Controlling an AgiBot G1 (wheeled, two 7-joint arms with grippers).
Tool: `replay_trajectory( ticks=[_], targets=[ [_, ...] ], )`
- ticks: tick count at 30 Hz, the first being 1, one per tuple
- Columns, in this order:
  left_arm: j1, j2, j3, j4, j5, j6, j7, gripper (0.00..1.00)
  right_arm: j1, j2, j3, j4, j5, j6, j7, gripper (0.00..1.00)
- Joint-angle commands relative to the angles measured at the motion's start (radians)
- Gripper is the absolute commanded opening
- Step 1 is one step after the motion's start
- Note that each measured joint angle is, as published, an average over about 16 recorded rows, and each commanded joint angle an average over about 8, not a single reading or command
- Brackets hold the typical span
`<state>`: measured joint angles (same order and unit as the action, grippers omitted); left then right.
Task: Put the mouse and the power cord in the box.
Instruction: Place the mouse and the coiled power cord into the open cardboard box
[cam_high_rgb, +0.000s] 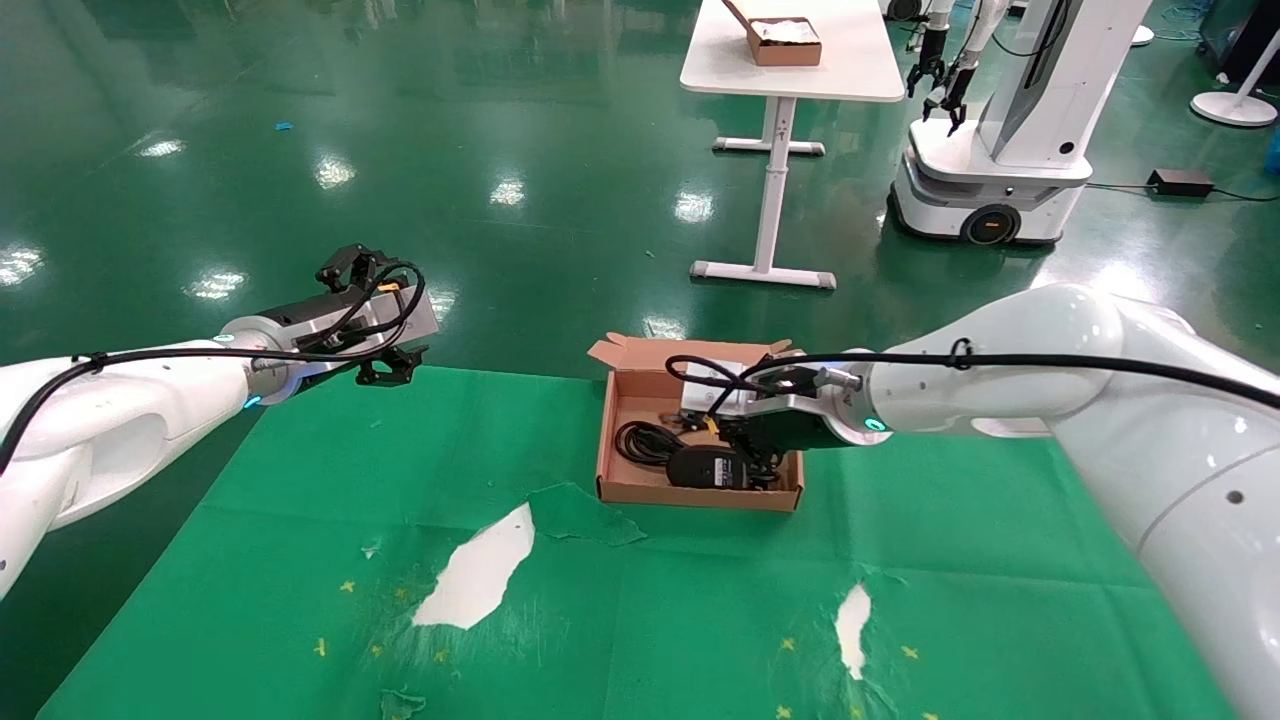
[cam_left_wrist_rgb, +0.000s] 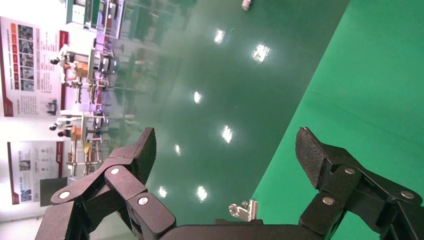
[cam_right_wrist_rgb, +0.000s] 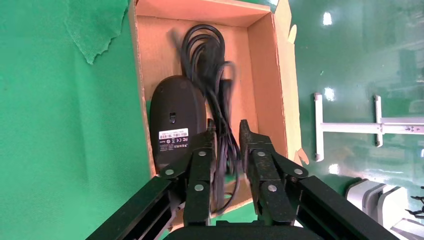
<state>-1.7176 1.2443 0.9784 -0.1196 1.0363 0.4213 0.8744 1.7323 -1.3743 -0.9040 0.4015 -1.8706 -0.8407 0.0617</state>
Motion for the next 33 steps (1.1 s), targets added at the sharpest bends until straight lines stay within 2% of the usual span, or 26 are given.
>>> replay_trajectory(
  ticks=[1,13,33],
  targets=[
    [0.0,0.0,0.0,0.0,0.0,0.0,0.0,1.0,0.0,0.001,0.004,0.003,0.0,-0.002,-0.002,1.0],
    [0.001,0.0,0.0,-0.001,0.0,0.0,0.0,1.0,-0.019,0.027,0.035,0.038,0.039,-0.03,-0.002,1.0],
    [0.001,0.0,0.0,-0.001,0.0,0.0,0.0,1.0,-0.232,0.272,0.231,0.32,0.406,-0.239,0.041,1.0]
  ],
)
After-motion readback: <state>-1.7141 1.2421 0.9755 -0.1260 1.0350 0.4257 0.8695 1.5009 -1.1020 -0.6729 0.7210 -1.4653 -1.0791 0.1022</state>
